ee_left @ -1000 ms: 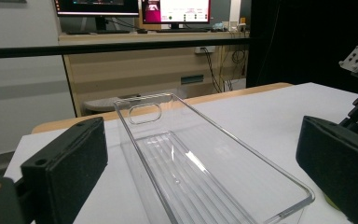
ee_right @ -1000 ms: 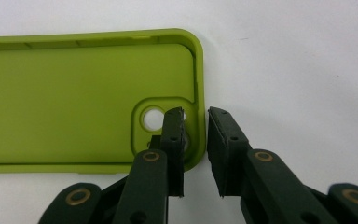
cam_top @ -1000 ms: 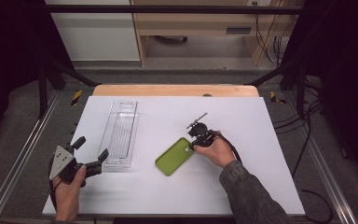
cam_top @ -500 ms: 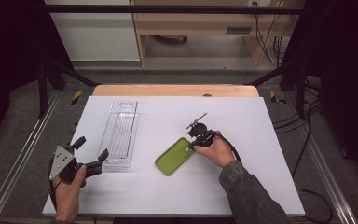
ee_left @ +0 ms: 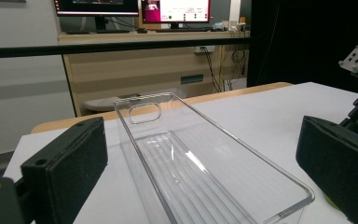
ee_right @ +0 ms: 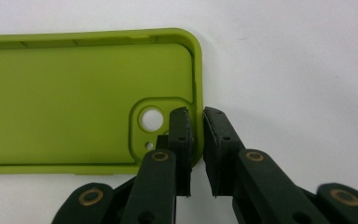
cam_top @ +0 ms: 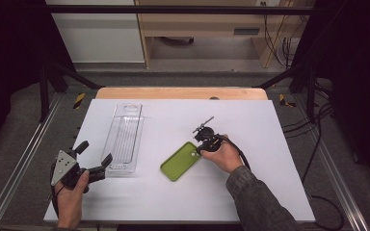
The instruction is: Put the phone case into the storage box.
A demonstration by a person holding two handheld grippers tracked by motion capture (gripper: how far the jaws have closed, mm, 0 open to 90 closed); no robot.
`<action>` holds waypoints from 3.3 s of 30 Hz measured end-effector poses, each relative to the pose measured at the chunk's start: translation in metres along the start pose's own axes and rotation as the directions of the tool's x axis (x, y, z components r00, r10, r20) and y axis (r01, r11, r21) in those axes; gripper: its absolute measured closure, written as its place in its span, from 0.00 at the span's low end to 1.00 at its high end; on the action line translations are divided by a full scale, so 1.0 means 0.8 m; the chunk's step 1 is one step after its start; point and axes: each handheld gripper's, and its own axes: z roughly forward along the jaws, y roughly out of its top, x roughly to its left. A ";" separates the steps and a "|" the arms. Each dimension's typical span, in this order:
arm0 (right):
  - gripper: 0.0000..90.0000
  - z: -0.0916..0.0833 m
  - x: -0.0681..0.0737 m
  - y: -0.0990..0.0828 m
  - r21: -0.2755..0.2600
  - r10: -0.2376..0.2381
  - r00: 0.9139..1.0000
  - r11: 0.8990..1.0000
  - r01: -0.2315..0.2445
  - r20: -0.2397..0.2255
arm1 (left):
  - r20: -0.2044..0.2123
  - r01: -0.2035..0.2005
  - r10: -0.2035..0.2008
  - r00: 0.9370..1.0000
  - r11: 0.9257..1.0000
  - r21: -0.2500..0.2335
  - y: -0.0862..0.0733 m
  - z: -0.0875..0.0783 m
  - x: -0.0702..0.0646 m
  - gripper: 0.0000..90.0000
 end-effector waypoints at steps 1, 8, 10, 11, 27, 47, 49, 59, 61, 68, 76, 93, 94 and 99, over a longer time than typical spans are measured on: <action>0.91 0.000 0.000 0.000 0.000 0.000 1.000 1.000 0.000 0.001 | 0.000 0.000 0.000 1.000 1.000 0.000 0.000 0.000 0.000 0.02; 0.92 0.000 0.000 0.000 -0.001 0.001 1.000 1.000 -0.001 -0.001 | 0.000 0.000 0.000 1.000 1.000 -0.001 0.000 0.000 0.000 0.02; 0.92 0.000 0.000 0.000 0.000 -0.001 1.000 1.000 0.001 -0.001 | 0.000 0.000 0.000 1.000 1.000 -0.001 0.000 0.000 0.000 0.02; 0.92 0.000 0.000 0.000 0.000 -0.001 1.000 1.000 0.001 -0.002 | 0.000 0.000 0.000 1.000 1.000 -0.001 0.000 0.000 0.000 0.02; 0.93 -0.007 -0.003 0.002 -0.025 0.023 0.999 0.999 -0.024 -0.023 | -0.002 0.000 0.000 1.000 1.000 -0.001 0.000 -0.001 0.001 0.02; 0.95 -0.032 0.000 0.005 -0.085 -0.018 1.000 0.996 0.020 0.020 | -0.003 0.002 -0.002 1.000 1.000 -0.004 0.000 -0.001 0.001 0.02; 0.95 -0.037 0.002 0.005 -0.089 -0.039 0.999 0.995 0.042 0.036 | -0.002 0.000 0.000 1.000 1.000 -0.004 0.000 -0.001 0.000 0.02; 0.98 -0.067 0.013 0.014 -0.115 -0.128 0.986 0.983 0.140 0.110 | 0.001 -0.006 0.006 1.000 1.000 -0.004 0.002 -0.002 -0.003 0.02; 0.98 -0.072 0.015 0.015 -0.121 -0.139 0.984 0.981 0.152 0.114 | 0.001 -0.005 0.005 1.000 1.000 -0.003 0.003 -0.002 -0.003 0.02; 0.98 -0.093 0.023 0.021 -0.122 -0.196 0.964 0.968 0.219 0.177 | 0.015 -0.007 0.007 1.000 1.000 0.028 0.015 -0.001 -0.013 0.03; 0.98 -0.107 0.023 0.023 -0.123 -0.221 0.953 0.961 0.249 0.206 | 0.066 -0.028 0.022 0.998 0.996 0.085 0.054 0.012 -0.033 0.03; 0.98 -0.126 0.027 0.024 -0.152 -0.229 0.948 0.952 0.265 0.222 | 0.134 -0.046 0.019 0.991 0.979 0.200 0.079 0.051 -0.057 0.03; 0.98 -0.126 0.027 0.024 -0.152 -0.229 0.948 0.952 0.265 0.222 | 0.136 -0.049 0.020 0.990 0.976 0.210 0.080 0.054 -0.059 0.03; 0.98 -0.126 0.030 0.025 -0.154 -0.228 0.948 0.952 0.265 0.220 | 0.169 -0.092 0.048 0.985 0.959 0.267 0.093 0.074 -0.074 0.03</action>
